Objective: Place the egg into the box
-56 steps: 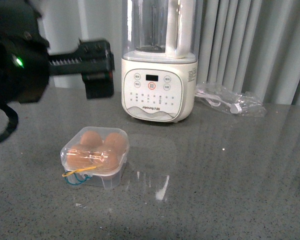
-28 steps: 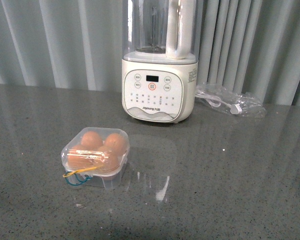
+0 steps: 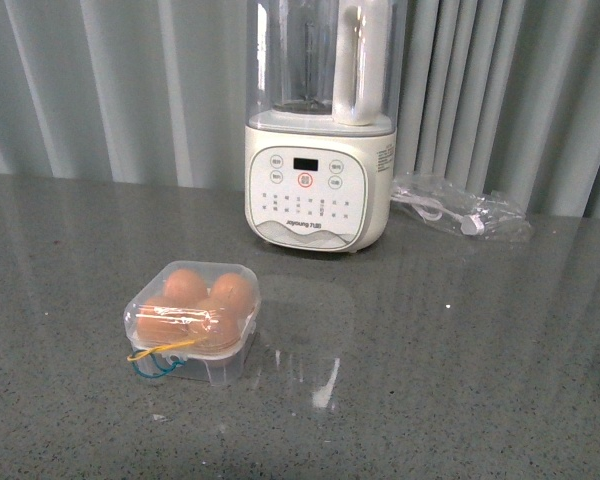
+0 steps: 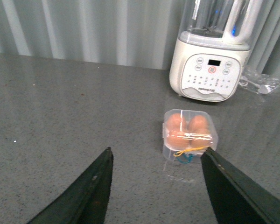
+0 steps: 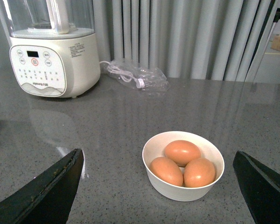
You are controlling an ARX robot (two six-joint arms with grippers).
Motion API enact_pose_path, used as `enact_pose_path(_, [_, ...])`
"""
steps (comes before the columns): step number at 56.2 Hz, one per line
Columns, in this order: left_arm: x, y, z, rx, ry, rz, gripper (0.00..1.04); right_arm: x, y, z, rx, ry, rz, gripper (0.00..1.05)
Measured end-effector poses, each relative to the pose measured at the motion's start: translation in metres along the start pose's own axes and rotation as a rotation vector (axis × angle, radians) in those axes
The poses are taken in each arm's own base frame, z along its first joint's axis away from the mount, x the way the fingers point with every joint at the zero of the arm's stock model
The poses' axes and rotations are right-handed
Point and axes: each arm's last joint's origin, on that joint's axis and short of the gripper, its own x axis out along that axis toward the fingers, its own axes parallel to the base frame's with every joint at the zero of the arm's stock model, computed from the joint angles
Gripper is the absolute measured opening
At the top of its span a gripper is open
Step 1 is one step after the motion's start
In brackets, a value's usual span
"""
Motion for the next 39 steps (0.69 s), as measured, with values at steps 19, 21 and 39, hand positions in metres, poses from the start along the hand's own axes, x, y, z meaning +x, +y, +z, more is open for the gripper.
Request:
enact_pose_path(19, [0.0,0.02,-0.025,0.039,0.007,-0.004,0.04,0.0,0.0,0.0,0.0,0.0,0.0,0.97])
enact_pose_path(21, [0.0,0.022,-0.027,0.039,0.006,0.011,0.04,0.0,0.0,0.0,0.0,0.0,0.001,0.97])
enact_pose_path(39, [0.0,0.024,-0.037,0.04,0.006,0.026,0.04,0.0,0.0,0.0,0.0,0.0,0.0,0.97])
